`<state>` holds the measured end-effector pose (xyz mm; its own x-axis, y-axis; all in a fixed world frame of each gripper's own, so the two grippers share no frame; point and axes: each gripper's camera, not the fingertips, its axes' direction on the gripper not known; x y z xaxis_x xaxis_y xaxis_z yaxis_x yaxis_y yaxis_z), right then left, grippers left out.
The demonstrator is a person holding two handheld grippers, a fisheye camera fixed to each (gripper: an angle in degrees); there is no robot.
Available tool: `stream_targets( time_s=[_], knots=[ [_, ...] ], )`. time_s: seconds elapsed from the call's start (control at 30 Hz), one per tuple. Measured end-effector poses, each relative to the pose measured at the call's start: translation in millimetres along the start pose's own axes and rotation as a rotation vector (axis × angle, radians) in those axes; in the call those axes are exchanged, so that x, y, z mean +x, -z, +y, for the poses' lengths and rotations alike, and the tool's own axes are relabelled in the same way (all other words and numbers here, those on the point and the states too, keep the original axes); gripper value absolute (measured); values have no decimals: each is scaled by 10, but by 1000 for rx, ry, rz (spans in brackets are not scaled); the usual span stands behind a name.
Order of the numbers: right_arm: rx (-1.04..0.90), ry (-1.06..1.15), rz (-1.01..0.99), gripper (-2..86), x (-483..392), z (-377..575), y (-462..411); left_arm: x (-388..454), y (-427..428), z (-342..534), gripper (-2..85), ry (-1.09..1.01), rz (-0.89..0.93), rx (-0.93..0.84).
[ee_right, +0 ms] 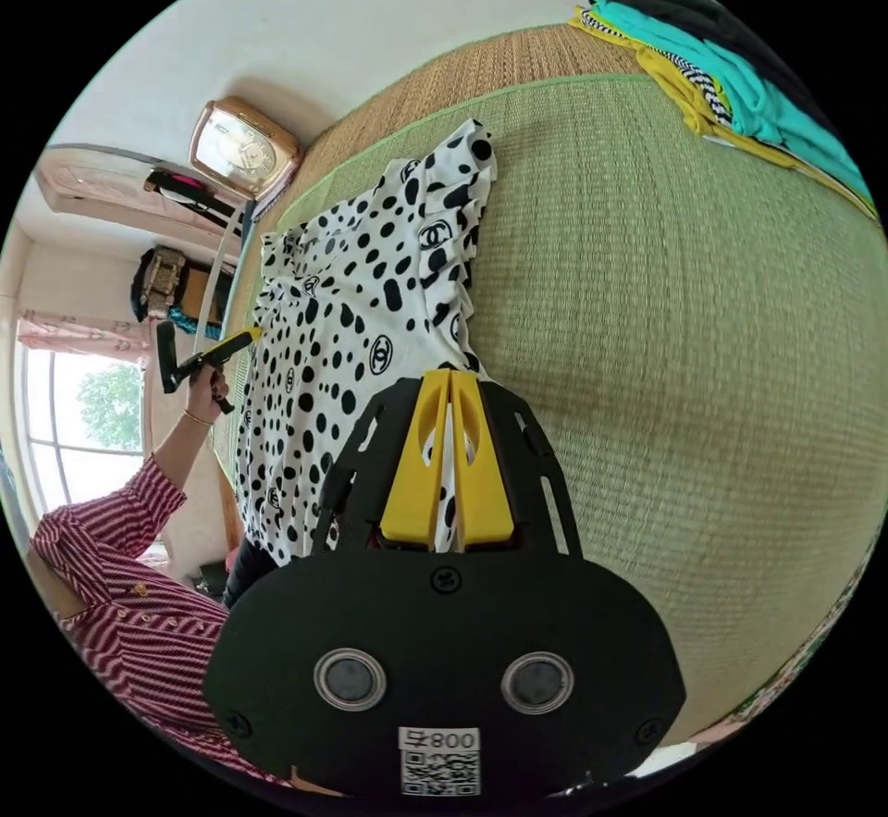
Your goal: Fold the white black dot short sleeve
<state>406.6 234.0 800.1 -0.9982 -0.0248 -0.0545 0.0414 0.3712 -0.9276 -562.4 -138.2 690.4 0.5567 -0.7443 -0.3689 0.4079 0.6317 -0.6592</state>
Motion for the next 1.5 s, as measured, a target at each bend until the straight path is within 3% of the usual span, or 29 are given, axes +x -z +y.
stream_targets(
  time_s=[0.27, 0.5, 0.87, 0.97, 1.1, 1.23, 1.43, 1.5],
  knots=[
    [93, 33, -45, 1, -228, -112, 145, 333, 89, -470, 2, -100, 97, 135],
    [69, 146, -40, 1, -535, -965, -143, 341, -509, -1078, 1, -70, 19, 30],
    [13, 85, 8, 1, -205, -1831, -576, 115, -435, -1021, 1, -5, 76, 74],
    [32, 41, -97, 1, 0, -1883, -564, 30, -208, -864, 1, 19, 101, 127],
    [81, 61, -91, 1, -21, -1731, -413, -120, 276, -353, 1, 37, 182, 182],
    [92, 110, -143, 1, -106, -1074, -171, -152, 532, 349, 2, 22, 224, 113],
    [-39, 4, -20, 1, 89, 31, -413, -283, 429, 1101, 2, 30, 74, -46],
    [-11, -35, -95, 1, 270, 47, -396, -435, 534, 1122, 2, 118, 80, -48]
  ],
)
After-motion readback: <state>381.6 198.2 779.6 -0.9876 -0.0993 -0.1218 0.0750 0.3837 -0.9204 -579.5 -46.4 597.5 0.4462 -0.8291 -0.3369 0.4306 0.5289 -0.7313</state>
